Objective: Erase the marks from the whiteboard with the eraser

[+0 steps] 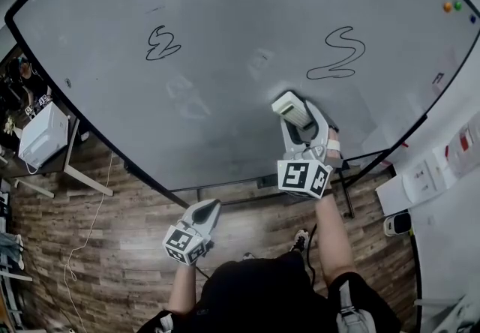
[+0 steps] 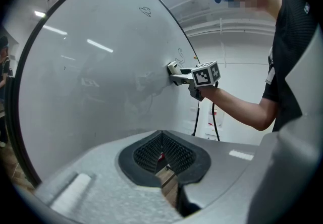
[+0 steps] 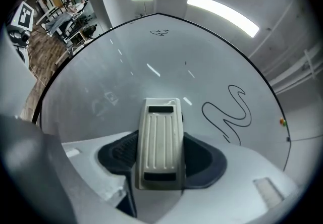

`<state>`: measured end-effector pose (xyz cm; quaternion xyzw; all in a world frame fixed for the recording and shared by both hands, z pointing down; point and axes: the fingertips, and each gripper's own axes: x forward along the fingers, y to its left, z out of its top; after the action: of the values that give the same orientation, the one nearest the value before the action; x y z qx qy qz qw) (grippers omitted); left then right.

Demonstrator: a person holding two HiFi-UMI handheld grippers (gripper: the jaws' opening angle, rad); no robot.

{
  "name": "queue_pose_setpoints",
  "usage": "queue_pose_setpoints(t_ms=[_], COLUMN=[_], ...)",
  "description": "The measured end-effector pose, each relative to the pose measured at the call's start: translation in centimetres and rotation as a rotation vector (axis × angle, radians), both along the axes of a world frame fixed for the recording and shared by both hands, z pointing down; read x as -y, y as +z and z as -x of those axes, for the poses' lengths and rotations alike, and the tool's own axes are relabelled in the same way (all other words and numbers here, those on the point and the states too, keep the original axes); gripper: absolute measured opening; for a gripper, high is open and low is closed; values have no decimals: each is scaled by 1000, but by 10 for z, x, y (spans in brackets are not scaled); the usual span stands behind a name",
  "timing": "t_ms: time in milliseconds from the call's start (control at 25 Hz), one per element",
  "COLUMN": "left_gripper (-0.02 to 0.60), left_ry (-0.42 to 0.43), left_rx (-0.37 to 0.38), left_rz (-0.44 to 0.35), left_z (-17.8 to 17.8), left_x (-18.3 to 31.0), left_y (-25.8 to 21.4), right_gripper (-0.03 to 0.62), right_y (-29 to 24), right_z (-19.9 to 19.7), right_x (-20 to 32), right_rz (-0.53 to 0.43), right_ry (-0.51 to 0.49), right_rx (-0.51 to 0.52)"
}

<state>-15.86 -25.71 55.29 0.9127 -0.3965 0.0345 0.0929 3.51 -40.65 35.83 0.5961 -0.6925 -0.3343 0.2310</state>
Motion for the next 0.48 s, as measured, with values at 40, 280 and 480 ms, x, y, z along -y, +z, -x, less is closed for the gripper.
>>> queue_pose_setpoints(t_ms=[40, 280, 480], left_gripper=[11, 11, 11], left_ry=[3, 11, 9], left_rx=[1, 1, 6], left_rz=[-2, 2, -8], left_z=[-1, -3, -1], left_x=[0, -1, -1], left_y=[0, 2, 2], right_gripper=[252, 252, 252], right_y=[-1, 2, 6], right_z=[-7, -19, 11], right_x=[0, 1, -2], right_rz=[4, 25, 29], right_ry=[10, 23, -27], right_rx=[11, 55, -2])
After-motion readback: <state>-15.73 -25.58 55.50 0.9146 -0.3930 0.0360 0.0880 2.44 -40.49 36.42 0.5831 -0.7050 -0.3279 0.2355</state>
